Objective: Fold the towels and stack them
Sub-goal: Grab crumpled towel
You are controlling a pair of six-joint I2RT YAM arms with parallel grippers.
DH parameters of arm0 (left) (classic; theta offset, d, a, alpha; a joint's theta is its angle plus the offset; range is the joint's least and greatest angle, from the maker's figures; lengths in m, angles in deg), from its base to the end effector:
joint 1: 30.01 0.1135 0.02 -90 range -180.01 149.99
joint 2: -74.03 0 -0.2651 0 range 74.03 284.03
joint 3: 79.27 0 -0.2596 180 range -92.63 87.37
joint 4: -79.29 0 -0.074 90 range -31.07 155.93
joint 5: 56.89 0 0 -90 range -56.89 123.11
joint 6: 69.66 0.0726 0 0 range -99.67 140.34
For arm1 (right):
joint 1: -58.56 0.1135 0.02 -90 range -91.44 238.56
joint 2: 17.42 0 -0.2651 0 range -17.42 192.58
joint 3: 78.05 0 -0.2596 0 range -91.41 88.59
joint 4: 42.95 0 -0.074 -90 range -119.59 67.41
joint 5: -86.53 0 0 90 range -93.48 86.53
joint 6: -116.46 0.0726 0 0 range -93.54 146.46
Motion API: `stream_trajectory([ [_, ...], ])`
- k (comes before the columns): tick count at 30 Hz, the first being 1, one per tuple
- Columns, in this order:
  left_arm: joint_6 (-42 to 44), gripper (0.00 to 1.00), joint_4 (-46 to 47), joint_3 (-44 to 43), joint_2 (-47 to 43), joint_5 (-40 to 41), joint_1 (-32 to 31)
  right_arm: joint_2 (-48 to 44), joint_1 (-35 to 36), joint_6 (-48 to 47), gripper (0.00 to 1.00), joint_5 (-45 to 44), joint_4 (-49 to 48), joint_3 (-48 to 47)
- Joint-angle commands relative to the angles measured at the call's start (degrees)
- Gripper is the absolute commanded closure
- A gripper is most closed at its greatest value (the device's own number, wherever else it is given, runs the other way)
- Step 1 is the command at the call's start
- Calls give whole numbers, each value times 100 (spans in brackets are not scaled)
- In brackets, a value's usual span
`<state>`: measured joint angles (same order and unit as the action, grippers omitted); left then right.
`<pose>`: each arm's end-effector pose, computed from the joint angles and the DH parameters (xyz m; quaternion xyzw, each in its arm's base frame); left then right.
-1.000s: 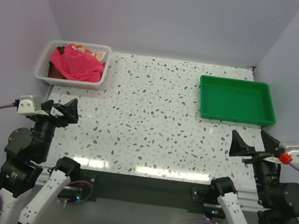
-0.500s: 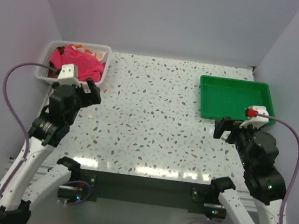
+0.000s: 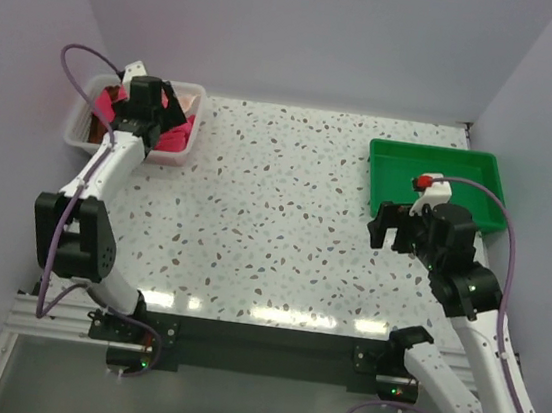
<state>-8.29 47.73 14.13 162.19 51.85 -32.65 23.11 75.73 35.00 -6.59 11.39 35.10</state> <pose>0.3912 0.0053 0.2934 -0.2706 0.8279 0.0112 0.4911 0.1736 0.0495 0.3321 -0.0505 0.8556 0.0918 0.5070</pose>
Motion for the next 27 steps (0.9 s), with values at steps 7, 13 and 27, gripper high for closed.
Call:
stream_trajectory([
  [7,-591,2,1317,-614,1124,-28,1220,174,-12,113,1,707,-221,173],
  [13,-461,10,2039,-455,1414,-503,1889,253,-29,69,1,812,-265,208],
  [27,-240,33,2031,-789,2425,-415,2206,376,-21,34,1,856,-335,349],
])
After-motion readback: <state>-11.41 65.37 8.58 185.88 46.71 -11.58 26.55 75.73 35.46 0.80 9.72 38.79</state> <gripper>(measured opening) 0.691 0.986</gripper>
